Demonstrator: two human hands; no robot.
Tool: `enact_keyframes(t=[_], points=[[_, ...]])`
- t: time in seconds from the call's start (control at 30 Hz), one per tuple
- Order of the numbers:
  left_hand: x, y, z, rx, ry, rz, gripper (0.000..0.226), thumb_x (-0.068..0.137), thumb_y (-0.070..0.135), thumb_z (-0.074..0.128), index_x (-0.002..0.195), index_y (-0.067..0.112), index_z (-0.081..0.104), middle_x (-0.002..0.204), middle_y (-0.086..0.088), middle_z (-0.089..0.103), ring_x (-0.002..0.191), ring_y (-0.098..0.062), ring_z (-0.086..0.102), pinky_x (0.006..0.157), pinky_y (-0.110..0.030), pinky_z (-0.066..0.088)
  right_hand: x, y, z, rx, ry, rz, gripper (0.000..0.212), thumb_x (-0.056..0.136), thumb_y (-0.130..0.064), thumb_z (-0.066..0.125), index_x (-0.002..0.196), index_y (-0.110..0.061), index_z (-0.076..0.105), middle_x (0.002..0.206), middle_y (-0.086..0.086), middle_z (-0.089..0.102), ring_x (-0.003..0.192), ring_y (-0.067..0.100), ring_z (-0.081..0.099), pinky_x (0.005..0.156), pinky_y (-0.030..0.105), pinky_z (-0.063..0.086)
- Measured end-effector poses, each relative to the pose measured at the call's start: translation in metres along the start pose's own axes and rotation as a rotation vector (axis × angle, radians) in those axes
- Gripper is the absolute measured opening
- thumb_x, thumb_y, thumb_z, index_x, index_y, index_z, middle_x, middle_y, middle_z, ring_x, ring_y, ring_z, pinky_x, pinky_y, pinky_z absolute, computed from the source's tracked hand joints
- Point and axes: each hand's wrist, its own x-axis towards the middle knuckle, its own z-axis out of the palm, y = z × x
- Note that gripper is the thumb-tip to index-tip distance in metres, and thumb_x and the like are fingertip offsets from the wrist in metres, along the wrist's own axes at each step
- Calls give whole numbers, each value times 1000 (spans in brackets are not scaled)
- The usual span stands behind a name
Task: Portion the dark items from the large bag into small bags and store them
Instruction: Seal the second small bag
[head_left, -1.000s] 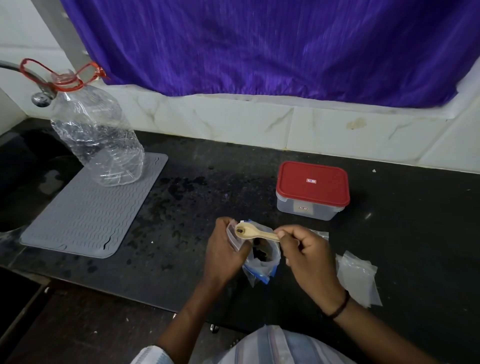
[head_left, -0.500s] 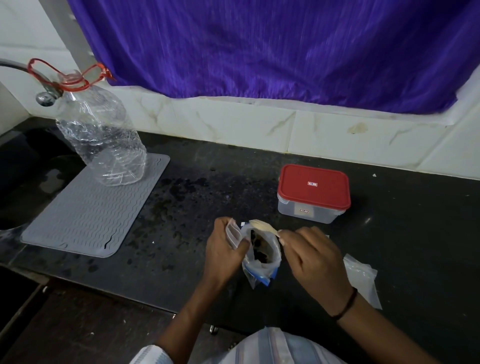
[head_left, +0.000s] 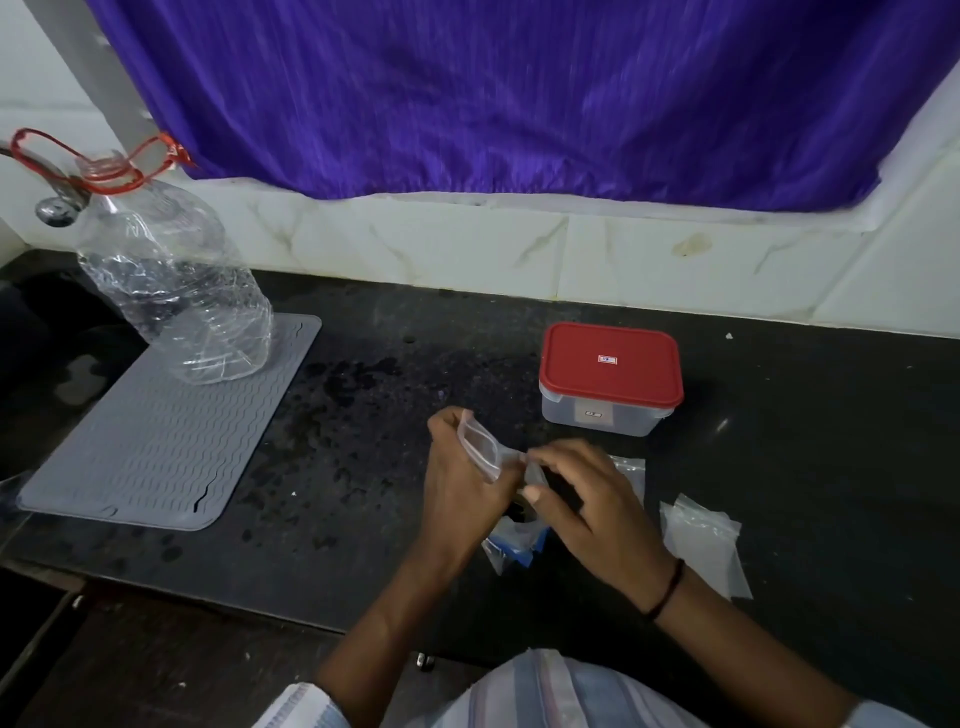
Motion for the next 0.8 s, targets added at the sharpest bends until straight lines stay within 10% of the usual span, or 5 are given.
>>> enact_keyframes(t=[0.33, 0.53, 0.63, 0.8], points=[[-2, 35, 30, 42, -187, 188, 70, 82, 31, 72, 133, 40, 24, 124, 12, 40, 115, -10, 47, 96, -30, 46, 8, -9, -10, 458, 288, 310, 14, 98, -17, 54, 90, -23, 63, 79, -3, 64, 73, 17, 62, 66, 39, 53], [-18, 37, 52, -296, -308, 153, 60, 83, 16, 67, 136, 20, 39, 117, 9, 64, 103, -15, 68, 83, -41, 59, 4, 3, -16, 513, 501, 444, 18, 102, -23, 45, 91, -29, 56, 75, -12, 60, 67, 5, 56, 63, 34, 50], [-18, 48, 58, -467, -277, 30, 25, 96, 24, 58, 120, 18, 56, 103, 2, 69, 94, -17, 68, 79, -41, 58, 1, 7, -17, 443, 525, 378, 13, 102, -17, 45, 100, -23, 56, 85, -10, 60, 78, 6, 59, 71, 27, 50], [-9, 47, 78, -477, -244, -45, 35, 103, 35, 49, 93, 3, 58, 79, -16, 62, 69, -22, 57, 62, -41, 48, -2, 24, -16, 373, 569, 351, 11, 99, -22, 52, 108, -27, 56, 95, -8, 63, 88, 14, 63, 77, 34, 54]])
